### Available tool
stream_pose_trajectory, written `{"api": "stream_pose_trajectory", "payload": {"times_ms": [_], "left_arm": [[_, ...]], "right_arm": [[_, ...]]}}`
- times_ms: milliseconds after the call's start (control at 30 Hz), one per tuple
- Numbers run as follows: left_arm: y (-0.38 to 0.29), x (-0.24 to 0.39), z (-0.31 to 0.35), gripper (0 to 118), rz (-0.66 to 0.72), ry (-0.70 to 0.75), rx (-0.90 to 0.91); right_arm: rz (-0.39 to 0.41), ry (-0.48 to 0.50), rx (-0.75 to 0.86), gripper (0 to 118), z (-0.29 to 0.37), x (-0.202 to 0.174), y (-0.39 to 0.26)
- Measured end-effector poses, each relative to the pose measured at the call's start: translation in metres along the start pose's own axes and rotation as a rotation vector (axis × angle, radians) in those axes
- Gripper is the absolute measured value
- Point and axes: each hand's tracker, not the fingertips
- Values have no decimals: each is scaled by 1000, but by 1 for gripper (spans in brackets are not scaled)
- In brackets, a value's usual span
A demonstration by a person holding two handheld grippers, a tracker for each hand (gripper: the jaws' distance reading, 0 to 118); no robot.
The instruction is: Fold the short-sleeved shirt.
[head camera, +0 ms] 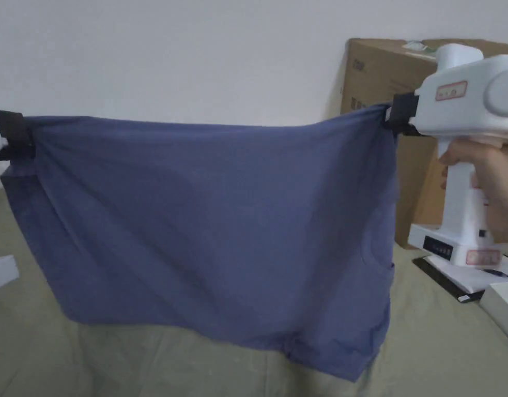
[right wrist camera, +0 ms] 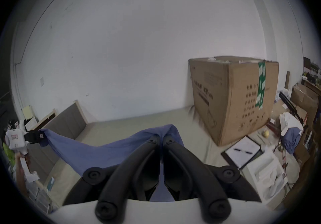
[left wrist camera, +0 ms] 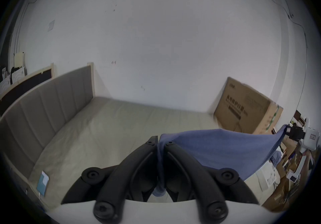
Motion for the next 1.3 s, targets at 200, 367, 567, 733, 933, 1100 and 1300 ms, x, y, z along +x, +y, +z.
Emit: {"api": "stream_pose_trajectory", "payload": {"times_ms": [200, 367, 567, 733, 933, 1100, 1300], "left_arm": [[104, 39, -41, 3, -176, 66, 68], [169, 55, -71, 2, -166, 117, 101], [222, 77, -60, 2, -242, 171, 223], [235, 71, -73, 2, -204, 151, 243], [164, 68, -108, 2, -315, 243, 161], [119, 35, -189, 2, -262, 205, 69], [2, 16, -291, 2, -313, 253, -144]], "right_arm": [[45, -51, 95, 2, -43, -16, 102], [-30, -35, 151, 2, -68, -31, 178], [17, -29, 227, 2, -72, -53, 240], [55, -39, 212, 2, -93, -57, 239], [44, -8, 75, 2, -139, -48, 180], [37, -40, -55, 2, -207, -27, 117], [35, -63, -272, 2, -300, -3, -2]]}}
